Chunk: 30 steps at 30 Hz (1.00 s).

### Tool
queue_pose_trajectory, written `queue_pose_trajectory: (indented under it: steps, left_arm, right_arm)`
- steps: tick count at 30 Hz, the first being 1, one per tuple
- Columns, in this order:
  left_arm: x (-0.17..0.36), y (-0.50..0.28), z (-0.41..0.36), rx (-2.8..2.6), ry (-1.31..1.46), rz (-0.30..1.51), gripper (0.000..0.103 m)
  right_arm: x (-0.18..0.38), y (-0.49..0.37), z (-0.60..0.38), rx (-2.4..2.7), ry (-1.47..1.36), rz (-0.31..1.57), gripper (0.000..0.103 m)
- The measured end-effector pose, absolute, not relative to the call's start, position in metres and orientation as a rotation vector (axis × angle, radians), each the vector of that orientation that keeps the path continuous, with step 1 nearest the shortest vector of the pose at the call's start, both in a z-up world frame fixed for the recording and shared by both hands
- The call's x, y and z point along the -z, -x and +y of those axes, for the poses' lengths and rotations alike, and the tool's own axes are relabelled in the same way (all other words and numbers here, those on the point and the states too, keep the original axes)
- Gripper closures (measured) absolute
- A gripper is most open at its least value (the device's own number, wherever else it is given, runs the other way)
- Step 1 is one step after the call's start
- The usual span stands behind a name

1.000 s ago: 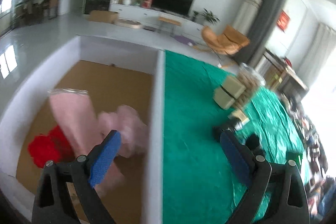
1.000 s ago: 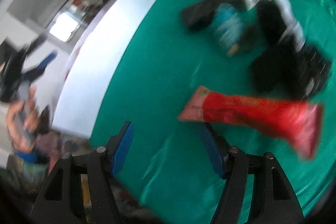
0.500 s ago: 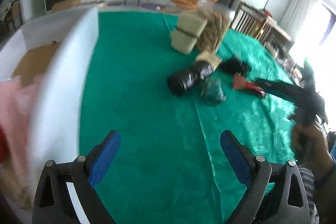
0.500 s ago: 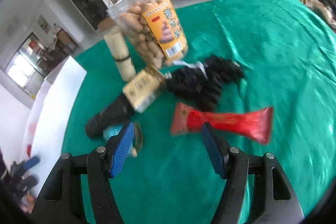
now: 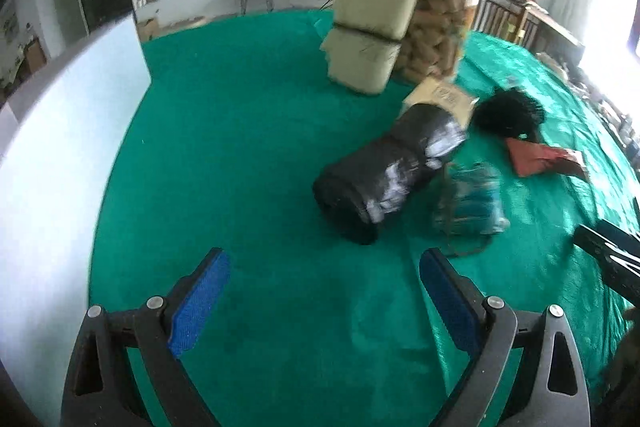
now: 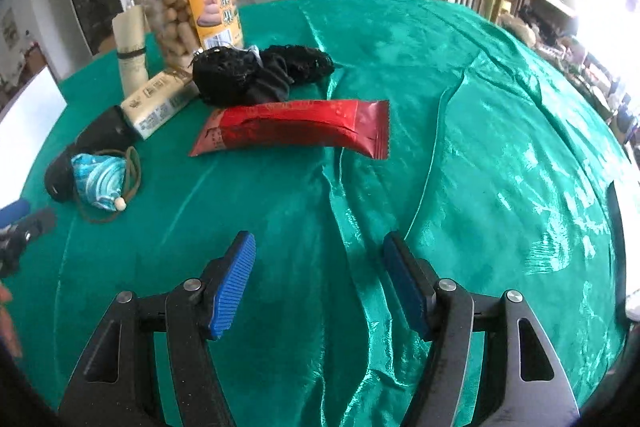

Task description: Organize soft objects

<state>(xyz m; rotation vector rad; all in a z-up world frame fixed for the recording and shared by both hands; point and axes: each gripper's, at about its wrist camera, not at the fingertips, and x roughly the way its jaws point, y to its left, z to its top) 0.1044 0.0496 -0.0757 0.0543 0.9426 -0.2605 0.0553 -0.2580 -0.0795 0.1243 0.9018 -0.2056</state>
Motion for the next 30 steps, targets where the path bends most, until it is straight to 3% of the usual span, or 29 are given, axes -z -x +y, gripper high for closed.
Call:
queue_pose_trajectory:
  steps: [5,30]
  left_arm:
    - [0.088,-0.104,0.047,0.219,-0.105,0.929,0.000]
    - [0.091,-0.108,0.048,0.213,-0.092,0.936,0.000]
  right_arm:
    - [0.078,-0.044,-0.253,0.225,-0.084,0.899,0.029]
    - [0.078,-0.043,-0.254,0.220,-0.095,0.899,0.028]
